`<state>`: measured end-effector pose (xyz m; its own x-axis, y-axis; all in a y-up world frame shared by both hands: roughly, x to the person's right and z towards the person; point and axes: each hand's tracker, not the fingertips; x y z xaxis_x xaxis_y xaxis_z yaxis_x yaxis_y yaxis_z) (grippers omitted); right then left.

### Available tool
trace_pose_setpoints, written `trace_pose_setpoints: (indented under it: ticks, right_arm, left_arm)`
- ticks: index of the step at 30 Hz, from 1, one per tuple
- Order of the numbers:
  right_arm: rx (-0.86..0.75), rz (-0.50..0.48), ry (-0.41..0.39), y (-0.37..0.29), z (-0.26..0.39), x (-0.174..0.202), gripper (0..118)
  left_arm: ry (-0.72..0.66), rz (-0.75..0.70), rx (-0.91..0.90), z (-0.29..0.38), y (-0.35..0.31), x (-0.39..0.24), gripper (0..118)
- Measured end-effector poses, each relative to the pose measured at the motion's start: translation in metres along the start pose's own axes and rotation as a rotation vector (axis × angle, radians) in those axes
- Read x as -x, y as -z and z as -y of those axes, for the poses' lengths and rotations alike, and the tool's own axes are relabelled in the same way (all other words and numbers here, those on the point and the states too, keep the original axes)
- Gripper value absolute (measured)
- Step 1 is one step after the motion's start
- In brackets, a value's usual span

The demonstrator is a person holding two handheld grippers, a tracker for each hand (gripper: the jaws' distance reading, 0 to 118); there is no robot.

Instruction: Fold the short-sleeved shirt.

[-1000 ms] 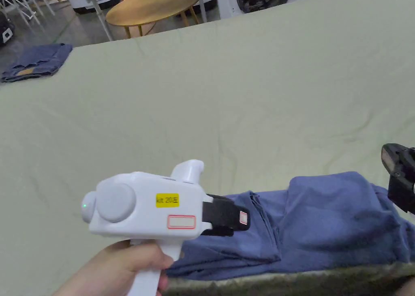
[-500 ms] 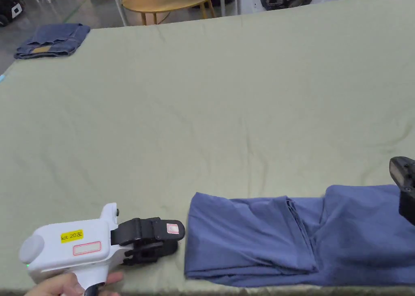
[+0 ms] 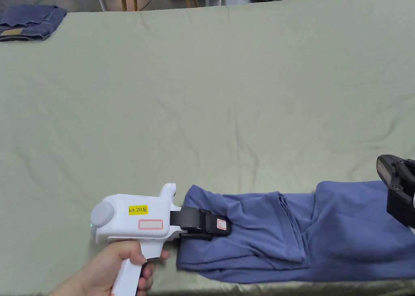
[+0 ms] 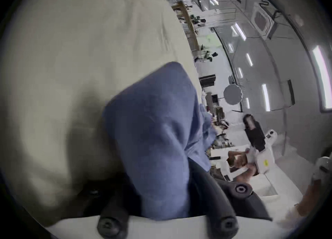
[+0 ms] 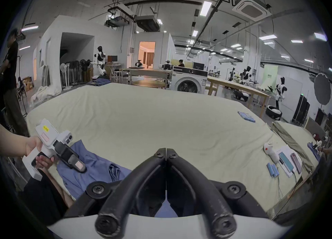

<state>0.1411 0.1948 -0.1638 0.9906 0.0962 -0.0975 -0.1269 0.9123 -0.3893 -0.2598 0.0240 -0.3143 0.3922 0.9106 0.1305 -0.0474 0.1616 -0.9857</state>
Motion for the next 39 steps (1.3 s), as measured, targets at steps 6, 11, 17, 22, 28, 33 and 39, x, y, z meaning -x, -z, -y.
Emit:
trace_pose_setpoints:
  ticks: [6,11,17,22,28,33,39]
  right_arm:
    - [0.0,-0.011,-0.005,0.0,-0.002,0.002,0]
    - [-0.022,-0.039,0.002,0.0,-0.008,0.005,0]
    - [-0.046,-0.079,0.04,0.0,-0.006,0.007,0]
    - [-0.04,-0.095,0.055,-0.002,0.003,0.002,0]
    - [-0.049,-0.082,0.092,-0.008,0.009,-0.017,0]
    - [-0.057,-0.051,0.139,-0.018,0.016,-0.039,0]
    - [-0.055,0.01,0.155,-0.036,0.027,-0.063,0]
  left_arm:
    - [0.122,-0.065,0.006,0.004,-0.034,-0.049,1]
    - [0.182,-0.189,-0.04,0.0,-0.106,-0.082,1]
    - [0.072,-0.47,-0.077,-0.007,-0.18,-0.094,1]
    - [0.018,-0.662,-0.017,-0.013,-0.159,-0.143,1]
    - [0.154,-0.688,0.061,-0.013,-0.07,-0.224,1]
    - [0.204,-0.681,0.149,-0.011,0.02,-0.236,1]
    - [0.139,-1.191,0.311,-0.015,0.086,-0.208,64]
